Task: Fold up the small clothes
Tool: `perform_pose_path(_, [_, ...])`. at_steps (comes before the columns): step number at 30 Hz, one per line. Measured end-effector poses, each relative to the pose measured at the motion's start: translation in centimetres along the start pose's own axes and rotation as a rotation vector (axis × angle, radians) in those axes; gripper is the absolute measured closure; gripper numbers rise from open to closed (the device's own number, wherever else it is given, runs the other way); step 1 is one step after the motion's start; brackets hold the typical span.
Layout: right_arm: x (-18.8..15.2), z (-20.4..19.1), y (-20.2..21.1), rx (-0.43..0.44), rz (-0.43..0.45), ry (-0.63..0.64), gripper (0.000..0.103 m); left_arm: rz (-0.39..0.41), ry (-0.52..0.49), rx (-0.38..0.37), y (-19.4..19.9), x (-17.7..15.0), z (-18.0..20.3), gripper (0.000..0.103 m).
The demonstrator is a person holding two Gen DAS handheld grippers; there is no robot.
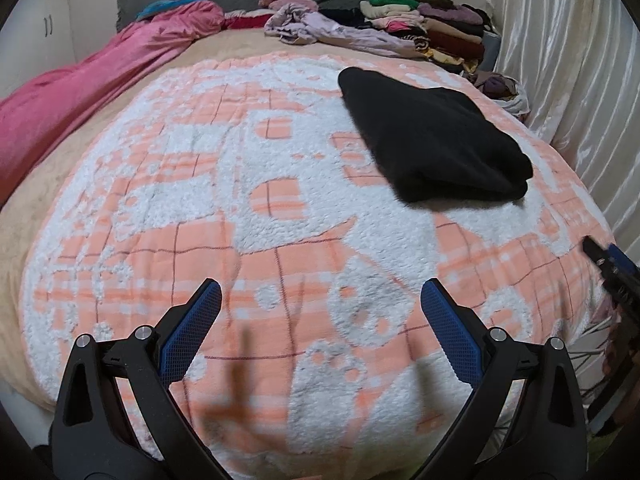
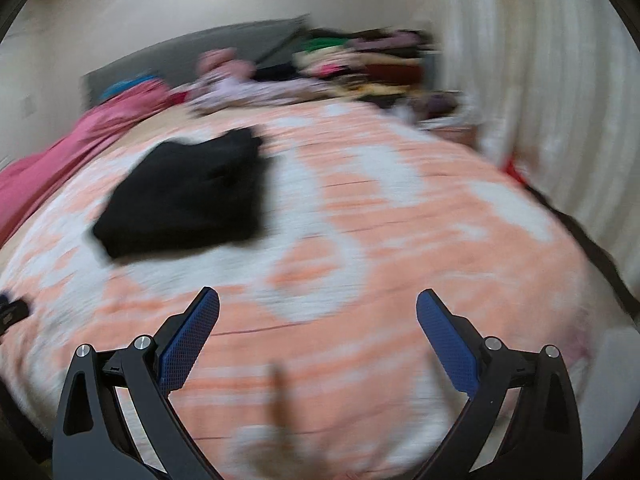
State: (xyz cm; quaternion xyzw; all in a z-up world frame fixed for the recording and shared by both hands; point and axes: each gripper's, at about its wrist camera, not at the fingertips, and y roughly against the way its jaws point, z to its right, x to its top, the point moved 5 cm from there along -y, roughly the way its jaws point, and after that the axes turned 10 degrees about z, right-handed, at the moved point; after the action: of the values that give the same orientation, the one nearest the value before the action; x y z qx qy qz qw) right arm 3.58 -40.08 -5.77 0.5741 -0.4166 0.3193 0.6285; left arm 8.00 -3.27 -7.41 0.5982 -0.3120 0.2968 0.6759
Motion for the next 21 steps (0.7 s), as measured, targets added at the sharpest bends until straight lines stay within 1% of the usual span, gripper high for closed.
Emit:
perform_pose_path(1, [0.1,1.6,0.1,-0.046,0.007,-0.025,0.005,0.002,0.010,-0.002,-0.1,0.0,-0.5,0.010])
perform_pose_path(2, [0.1,4.0,0.4,-0.119,0.016,-0.058,0.005,0.012,0.027,0.002,-0.1,0.2,-1.5,0.010])
perform_pose_path(4, [0.1,7.9,1.2,-0.237,0.036,-0.100,0.005,0.022,0.062,0.014,-0.2,0.6,-3.3,0.010])
perform_pose_path(5, [-0.2,11.3,1.9,-0.326,0.044,-0.138,0.005,0.029,0.085,0.026,-0.4,1.0,-4.6,0.010])
perform_pose_path(6, [-0.5,13.7,2.3,-0.385,0.043,-0.163,0.005,0.034,0.106,0.044,-0.5,1.4,-6.0,0.010])
perform_pose_path(7, [-0.9,16.8,2.9,-0.463,0.044,-0.187,0.005,0.037,0.134,0.078,-0.8,1.9,-8.0,0.010])
perform_pose_path(9, [-2.0,22.0,4.0,-0.590,0.037,-0.222,0.005,0.039,0.199,0.143,-1.4,3.1,-12.7,0.010])
perform_pose_path(10, [-3.0,25.8,5.0,-0.681,0.023,-0.252,0.005,0.037,0.218,0.172,-1.6,3.4,-14.5,0.010])
perform_pose_path(12, [-4.8,30.9,6.5,-0.810,-0.016,-0.299,0.005,0.029,0.261,0.258,-2.2,4.3,-19.4,0.010])
perform_pose_path(14, [-7.2,36.1,8.5,-0.956,-0.080,-0.372,0.005,0.015,0.283,0.353,-3.0,5.0,-24.6,0.010])
perform_pose_path(15, [-8.4,38.0,9.2,-0.991,-0.097,-0.408,0.005,0.010,0.289,0.386,-3.3,5.2,-26.4,0.010])
perform_pose_path(16, [-9.9,40.1,9.8,-1.017,-0.125,-0.453,0.005,-0.002,0.302,0.434,-3.8,5.4,-29.2,0.010])
perform_pose_path(17, [-10.9,41.1,10.1,-1.040,-0.152,-0.480,0.005,-0.013,0.315,0.470,-4.2,5.5,-31.1,0.010])
perform_pose_path(18, [-12.3,42.3,10.2,-1.034,-0.185,-0.535,0.005,-0.025,0.332,0.498,-4.6,5.6,-33.0,0.010])
perform_pose_path(19, [-13.5,43.1,10.0,-1.003,-0.217,-0.602,0.005,-0.037,0.356,0.523,-5.1,5.7,-35.1,0.010])
perform_pose_path(20, [-14.2,43.5,9.7,-0.990,-0.239,-0.636,0.004,-0.045,0.378,0.537,-5.5,5.8,-36.9,0.010])
perform_pose_path(21, [-14.7,43.7,9.7,-0.973,-0.236,-0.658,0.004,-0.054,0.399,0.544,-5.8,5.8,-38.5,0.010])
